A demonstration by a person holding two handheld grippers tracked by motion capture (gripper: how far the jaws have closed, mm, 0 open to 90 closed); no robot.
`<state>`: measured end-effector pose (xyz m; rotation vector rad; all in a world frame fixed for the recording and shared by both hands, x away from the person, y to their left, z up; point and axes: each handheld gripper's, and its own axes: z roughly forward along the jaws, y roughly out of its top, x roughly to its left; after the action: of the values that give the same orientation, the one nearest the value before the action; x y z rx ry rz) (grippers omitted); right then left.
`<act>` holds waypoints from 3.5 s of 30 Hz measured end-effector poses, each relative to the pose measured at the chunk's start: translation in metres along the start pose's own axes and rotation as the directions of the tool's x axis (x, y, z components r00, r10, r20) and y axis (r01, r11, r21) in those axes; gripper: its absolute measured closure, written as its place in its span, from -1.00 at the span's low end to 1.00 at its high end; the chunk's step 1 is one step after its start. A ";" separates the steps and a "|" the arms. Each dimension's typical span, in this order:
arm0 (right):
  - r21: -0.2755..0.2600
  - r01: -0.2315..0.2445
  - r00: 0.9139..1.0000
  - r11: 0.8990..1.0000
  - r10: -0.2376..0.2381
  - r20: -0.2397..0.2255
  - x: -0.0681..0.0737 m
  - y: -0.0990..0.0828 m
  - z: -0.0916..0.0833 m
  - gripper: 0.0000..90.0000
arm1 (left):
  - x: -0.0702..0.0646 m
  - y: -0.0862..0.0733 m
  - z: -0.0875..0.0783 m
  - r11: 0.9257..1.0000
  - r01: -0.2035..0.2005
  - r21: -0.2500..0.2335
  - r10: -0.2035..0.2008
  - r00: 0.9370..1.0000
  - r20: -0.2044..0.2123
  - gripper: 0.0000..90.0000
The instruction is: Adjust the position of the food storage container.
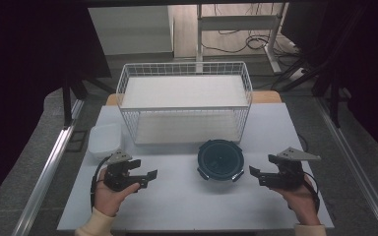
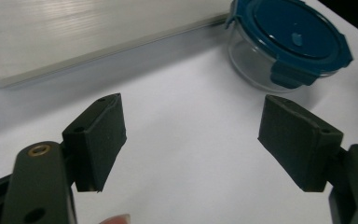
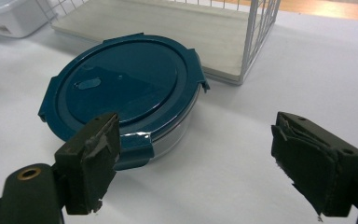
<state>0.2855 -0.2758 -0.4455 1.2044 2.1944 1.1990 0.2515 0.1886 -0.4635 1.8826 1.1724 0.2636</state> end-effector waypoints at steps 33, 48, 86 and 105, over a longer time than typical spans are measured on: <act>0.055 -0.006 0.999 0.998 0.004 0.043 -0.013 0.004 0.000 -0.28 | 0.000 0.002 -0.005 1.000 -0.013 -0.011 0.013 1.000 0.011 -0.53; 0.102 -0.024 0.999 0.994 0.020 0.034 -0.029 0.029 0.017 0.18 | -0.006 0.005 0.007 0.999 -0.042 0.014 0.041 0.999 0.021 -0.54; 0.234 0.150 0.988 0.961 -0.138 -0.067 -0.031 0.044 0.099 0.98 | -0.005 0.001 0.009 0.999 -0.025 0.024 0.025 1.000 0.011 -0.55; 0.238 0.182 0.983 0.954 -0.179 -0.037 -0.029 0.041 0.105 0.99 | -0.001 0.004 0.016 0.999 -0.029 0.030 0.029 1.000 -0.001 -0.55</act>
<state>0.3904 -0.2353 -0.4748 1.0556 2.4559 0.8908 0.2625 0.1777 -0.4703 1.9272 1.1569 0.2647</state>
